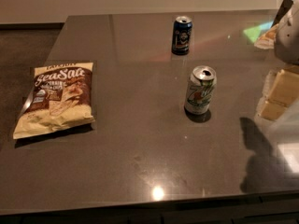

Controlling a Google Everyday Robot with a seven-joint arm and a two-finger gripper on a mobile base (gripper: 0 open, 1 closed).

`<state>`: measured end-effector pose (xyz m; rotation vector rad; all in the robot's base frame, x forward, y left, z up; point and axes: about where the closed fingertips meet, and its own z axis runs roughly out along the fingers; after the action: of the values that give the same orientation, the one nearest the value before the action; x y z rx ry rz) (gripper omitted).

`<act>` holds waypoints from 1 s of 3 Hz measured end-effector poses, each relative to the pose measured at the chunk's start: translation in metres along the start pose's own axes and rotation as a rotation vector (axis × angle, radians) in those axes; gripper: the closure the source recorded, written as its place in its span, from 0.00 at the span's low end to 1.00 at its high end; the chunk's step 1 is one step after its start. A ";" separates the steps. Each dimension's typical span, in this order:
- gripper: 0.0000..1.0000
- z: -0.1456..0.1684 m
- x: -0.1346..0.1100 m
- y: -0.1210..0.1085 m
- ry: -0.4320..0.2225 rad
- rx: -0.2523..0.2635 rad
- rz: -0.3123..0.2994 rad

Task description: Move 7up can near brown chip bag

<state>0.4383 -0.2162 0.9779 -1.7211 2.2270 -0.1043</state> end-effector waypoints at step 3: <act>0.00 0.029 -0.010 -0.019 -0.033 -0.012 0.058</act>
Offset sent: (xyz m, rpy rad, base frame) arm 0.0249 0.0050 -0.0276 0.0043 0.0531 -0.0349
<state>0.4666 -0.2076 0.9572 -1.6513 2.2557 -0.0492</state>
